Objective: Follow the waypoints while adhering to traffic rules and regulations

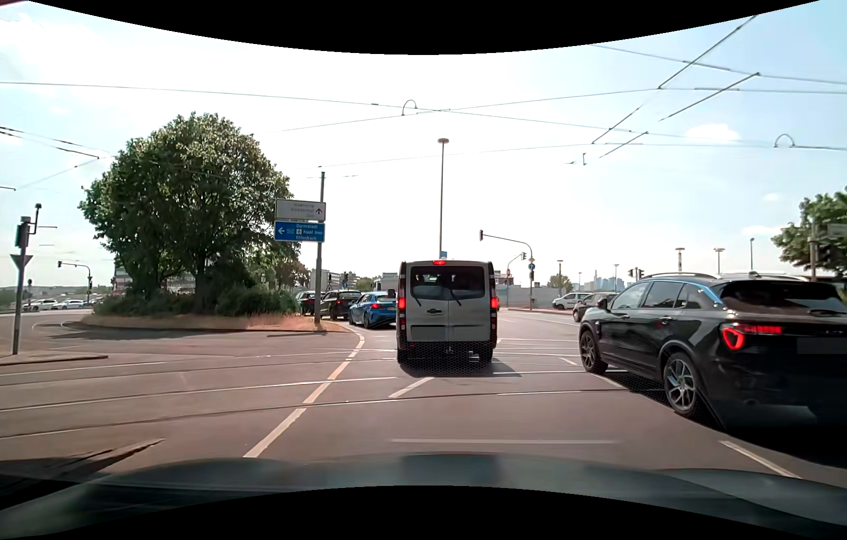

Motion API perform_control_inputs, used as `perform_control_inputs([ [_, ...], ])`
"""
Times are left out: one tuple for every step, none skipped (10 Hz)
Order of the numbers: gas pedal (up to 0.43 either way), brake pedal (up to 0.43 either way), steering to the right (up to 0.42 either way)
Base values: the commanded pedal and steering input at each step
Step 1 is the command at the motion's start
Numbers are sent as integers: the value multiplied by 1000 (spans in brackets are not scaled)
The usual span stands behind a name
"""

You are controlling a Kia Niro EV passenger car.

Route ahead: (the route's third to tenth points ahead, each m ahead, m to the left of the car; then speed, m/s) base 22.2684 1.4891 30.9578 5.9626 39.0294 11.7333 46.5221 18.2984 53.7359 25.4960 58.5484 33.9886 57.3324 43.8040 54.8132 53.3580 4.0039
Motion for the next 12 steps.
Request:
perform_control_inputs([
  [0,207,-19],
  [0,207,-18],
  [0,207,-17],
  [0,207,-17],
  [0,207,-19],
  [0,201,-21],
  [0,195,-23],
  [0,189,-26],
  [0,177,-31],
  [0,159,-35],
  [0,140,-36],
  [0,104,-36],
])
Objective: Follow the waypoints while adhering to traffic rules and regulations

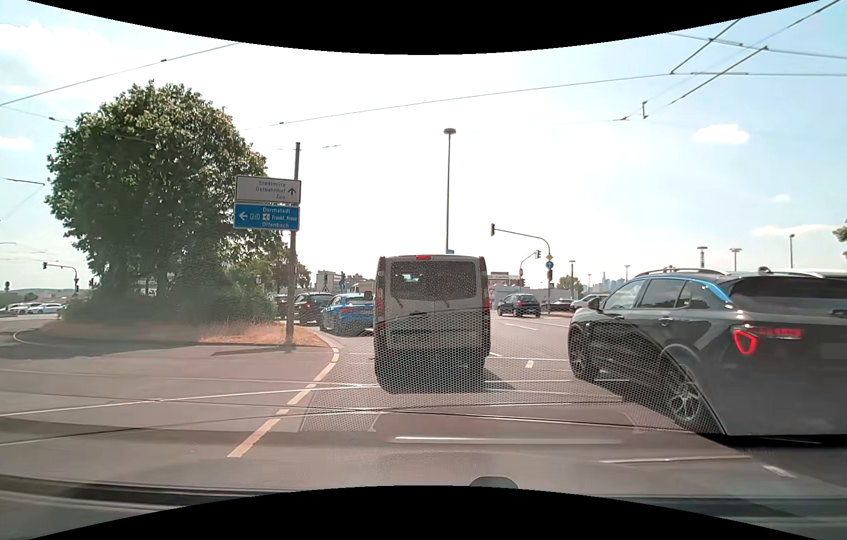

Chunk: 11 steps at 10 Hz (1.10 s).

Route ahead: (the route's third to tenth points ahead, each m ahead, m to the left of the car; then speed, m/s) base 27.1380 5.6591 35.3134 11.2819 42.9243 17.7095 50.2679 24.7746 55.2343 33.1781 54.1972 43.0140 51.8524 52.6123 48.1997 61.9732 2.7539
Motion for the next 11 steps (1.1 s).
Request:
perform_control_inputs([
  [0,49,-38],
  [0,6,-40],
  [0,0,-43],
  [0,0,-44],
  [0,0,-48],
  [0,0,-55],
  [0,0,-59],
  [0,0,-61],
  [8,0,-61],
  [39,0,-61],
  [47,0,-64],
])
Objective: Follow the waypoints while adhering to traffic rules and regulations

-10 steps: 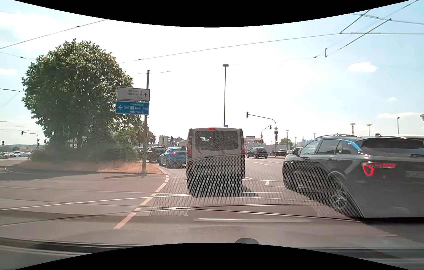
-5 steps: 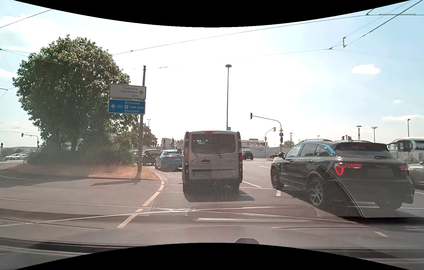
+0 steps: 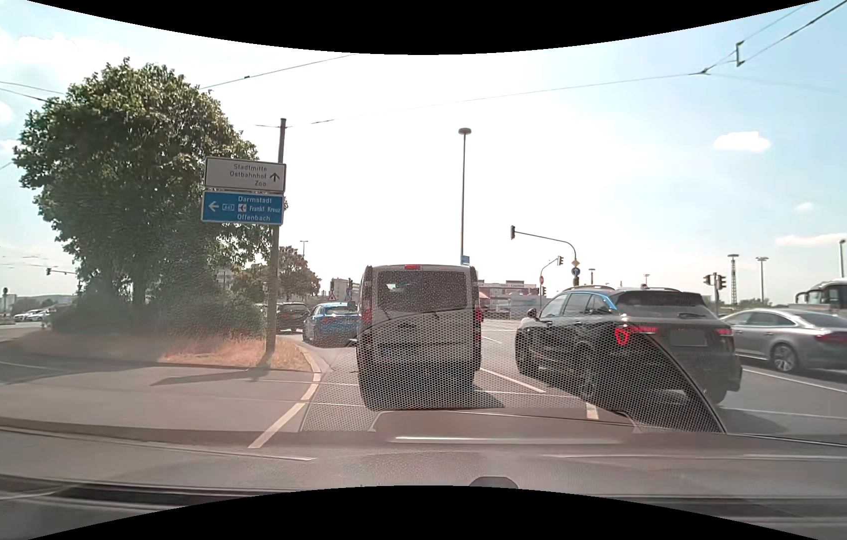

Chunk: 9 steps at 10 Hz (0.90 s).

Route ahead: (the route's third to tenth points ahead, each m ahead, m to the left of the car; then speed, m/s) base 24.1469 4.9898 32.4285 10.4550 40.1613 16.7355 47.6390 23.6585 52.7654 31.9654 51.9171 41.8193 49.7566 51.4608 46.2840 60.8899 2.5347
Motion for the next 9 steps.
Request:
perform_control_inputs([
  [79,0,-69],
  [87,0,-69],
  [87,0,-69],
  [87,0,-69],
  [87,0,-71],
  [87,0,-74],
  [87,0,-74],
  [87,0,-74],
  [87,0,-74],
])
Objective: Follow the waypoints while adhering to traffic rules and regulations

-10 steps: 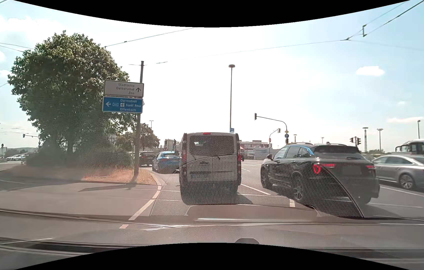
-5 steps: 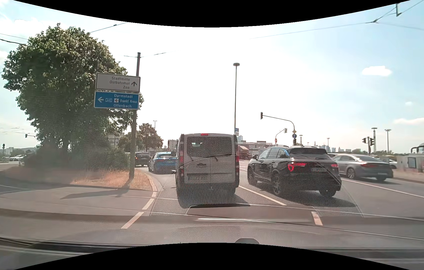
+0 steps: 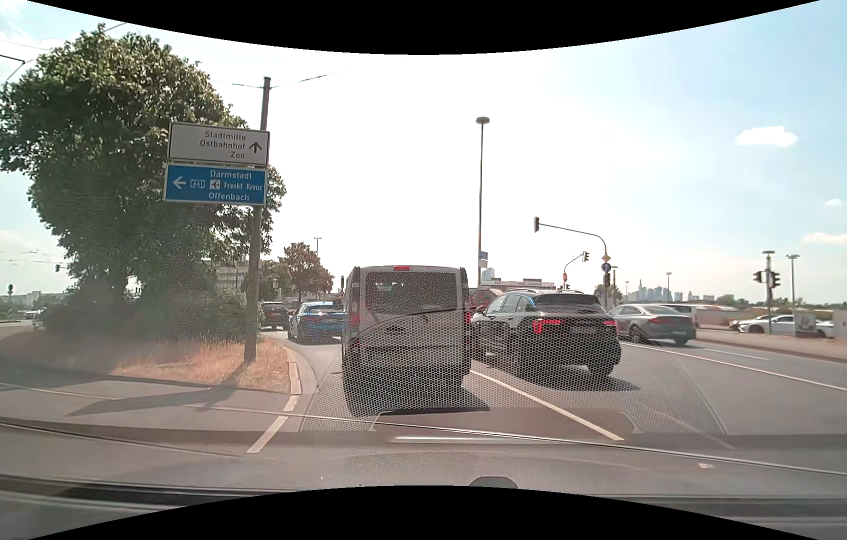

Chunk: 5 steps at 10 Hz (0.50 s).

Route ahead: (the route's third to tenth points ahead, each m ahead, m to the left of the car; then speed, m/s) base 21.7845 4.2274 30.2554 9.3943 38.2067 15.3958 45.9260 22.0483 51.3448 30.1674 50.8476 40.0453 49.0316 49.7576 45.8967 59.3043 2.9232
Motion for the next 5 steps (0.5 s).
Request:
perform_control_inputs([
  [87,0,-76],
  [87,0,-80],
  [87,0,-81],
  [79,0,-84],
  [79,0,-88],
])
